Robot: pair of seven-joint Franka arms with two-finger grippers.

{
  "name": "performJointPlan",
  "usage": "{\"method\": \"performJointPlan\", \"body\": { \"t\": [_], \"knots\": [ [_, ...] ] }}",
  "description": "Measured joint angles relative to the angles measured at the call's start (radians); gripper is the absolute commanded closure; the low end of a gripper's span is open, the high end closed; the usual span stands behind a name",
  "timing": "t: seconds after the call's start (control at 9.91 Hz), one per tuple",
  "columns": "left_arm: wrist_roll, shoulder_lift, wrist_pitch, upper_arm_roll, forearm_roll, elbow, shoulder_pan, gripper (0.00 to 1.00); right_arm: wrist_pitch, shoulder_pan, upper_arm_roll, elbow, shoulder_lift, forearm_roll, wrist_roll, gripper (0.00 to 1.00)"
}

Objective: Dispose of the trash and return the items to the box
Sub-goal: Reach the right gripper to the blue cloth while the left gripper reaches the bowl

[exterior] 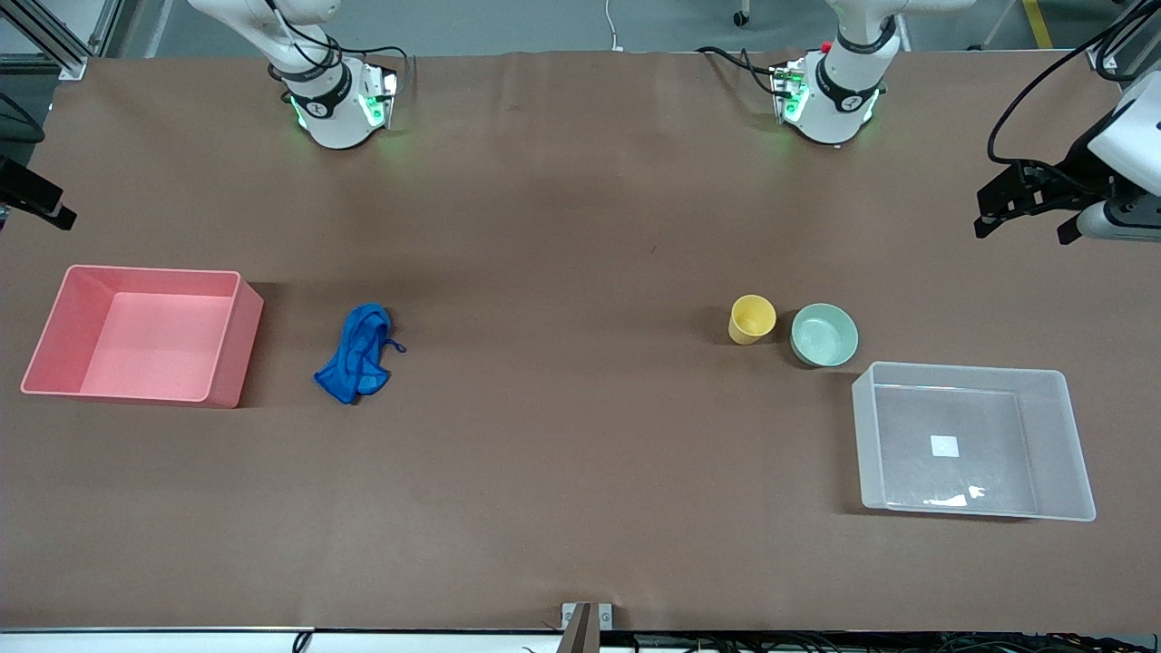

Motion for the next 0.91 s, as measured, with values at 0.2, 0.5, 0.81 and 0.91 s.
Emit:
{"method": "performJointPlan", "body": {
  "t": [0.2,0.5,0.81,0.91],
  "knots": [
    [-0.007,0.000,-0.001,0.000,0.000,0.000,0.000,0.01,0.000,0.000,0.000,0.000,0.000,0.000,-0.005,0.00],
    [-0.010,0.000,-0.001,0.002,0.000,-0.005,0.000,0.04,-0.004,0.003,0.001,-0.005,0.004,0.002,-0.007,0.00],
    [-0.009,-0.006,0.053,0.007,0.000,-0.087,0.002,0.04,0.060,0.092,0.006,-0.092,0.079,0.007,0.037,0.00],
    [-0.005,-0.016,0.115,0.008,0.000,-0.162,0.003,0.04,0.148,0.124,0.010,-0.165,0.108,0.007,0.057,0.00]
  ]
}}
